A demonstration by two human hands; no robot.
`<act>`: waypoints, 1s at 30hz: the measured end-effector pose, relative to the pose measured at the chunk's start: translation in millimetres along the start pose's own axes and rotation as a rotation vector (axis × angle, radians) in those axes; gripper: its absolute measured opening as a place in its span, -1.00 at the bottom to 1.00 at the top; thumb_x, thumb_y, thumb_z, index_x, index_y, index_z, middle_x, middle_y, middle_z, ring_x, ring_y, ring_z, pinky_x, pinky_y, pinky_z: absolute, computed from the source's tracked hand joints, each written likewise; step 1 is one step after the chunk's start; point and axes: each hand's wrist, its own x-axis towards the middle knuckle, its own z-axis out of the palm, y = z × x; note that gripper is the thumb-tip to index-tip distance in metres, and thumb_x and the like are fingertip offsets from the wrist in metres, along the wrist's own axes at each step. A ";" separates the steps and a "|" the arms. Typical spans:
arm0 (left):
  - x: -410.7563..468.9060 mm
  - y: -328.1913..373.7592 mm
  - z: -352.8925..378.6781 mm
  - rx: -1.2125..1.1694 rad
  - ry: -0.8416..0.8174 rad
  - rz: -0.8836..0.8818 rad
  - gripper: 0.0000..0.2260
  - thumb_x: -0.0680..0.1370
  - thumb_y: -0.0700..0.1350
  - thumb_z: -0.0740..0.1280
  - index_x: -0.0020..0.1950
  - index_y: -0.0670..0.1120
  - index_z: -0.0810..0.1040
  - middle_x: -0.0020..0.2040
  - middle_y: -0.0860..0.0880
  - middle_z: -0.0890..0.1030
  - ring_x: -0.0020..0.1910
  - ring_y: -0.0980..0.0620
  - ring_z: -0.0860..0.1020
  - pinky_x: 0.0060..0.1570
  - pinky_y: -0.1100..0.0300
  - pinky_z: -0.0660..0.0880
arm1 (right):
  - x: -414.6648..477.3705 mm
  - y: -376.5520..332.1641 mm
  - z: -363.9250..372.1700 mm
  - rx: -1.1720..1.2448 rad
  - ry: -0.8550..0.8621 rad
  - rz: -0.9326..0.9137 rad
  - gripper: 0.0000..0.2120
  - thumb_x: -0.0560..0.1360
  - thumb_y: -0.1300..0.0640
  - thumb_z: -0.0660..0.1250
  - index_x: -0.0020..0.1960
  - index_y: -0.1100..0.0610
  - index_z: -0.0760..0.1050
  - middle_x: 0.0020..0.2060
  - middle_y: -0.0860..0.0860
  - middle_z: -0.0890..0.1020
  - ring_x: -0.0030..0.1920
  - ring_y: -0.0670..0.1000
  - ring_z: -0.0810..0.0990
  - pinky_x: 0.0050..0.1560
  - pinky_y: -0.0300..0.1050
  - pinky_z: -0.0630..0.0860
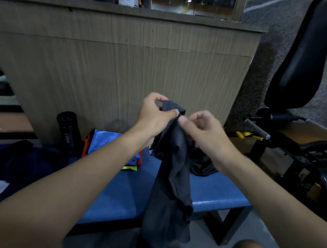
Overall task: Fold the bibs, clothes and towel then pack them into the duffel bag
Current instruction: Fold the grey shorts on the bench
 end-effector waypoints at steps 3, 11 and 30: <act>7.9 3.6 0.4 0.027 0.053 0.003 -0.64 0.29 -0.12 0.56 -0.09 0.09 0.43 -0.04 -0.21 0.64 -0.06 -0.19 0.66 -0.03 -0.21 0.61 | -3.2 11.1 5.2 -0.226 -0.079 -0.064 -0.64 0.39 0.04 0.54 0.04 0.13 0.45 -0.19 -0.04 0.61 -0.25 -0.16 0.56 -0.16 -0.15 0.56; 8.6 -6.2 -7.7 0.207 -0.129 -0.021 -0.63 0.52 -0.04 0.46 0.24 0.01 0.40 0.20 -0.11 0.54 0.20 -0.06 0.56 0.13 0.04 0.50 | 10.7 -0.3 2.5 0.042 0.007 0.108 -0.86 0.56 0.31 0.31 -0.17 0.24 0.55 -0.28 0.16 0.64 -0.29 0.07 0.63 -0.26 -0.08 0.56; 0.6 9.8 -24.6 -0.143 -0.167 0.067 -0.91 0.61 -0.24 0.33 0.05 -0.19 0.62 -0.10 -0.13 0.70 -0.16 0.02 0.64 -0.09 0.12 0.57 | -3.4 22.9 -14.5 -0.008 -0.148 0.071 -0.80 0.54 0.25 0.38 -0.03 0.42 0.52 -0.07 0.30 0.67 -0.12 0.16 0.67 0.00 0.15 0.61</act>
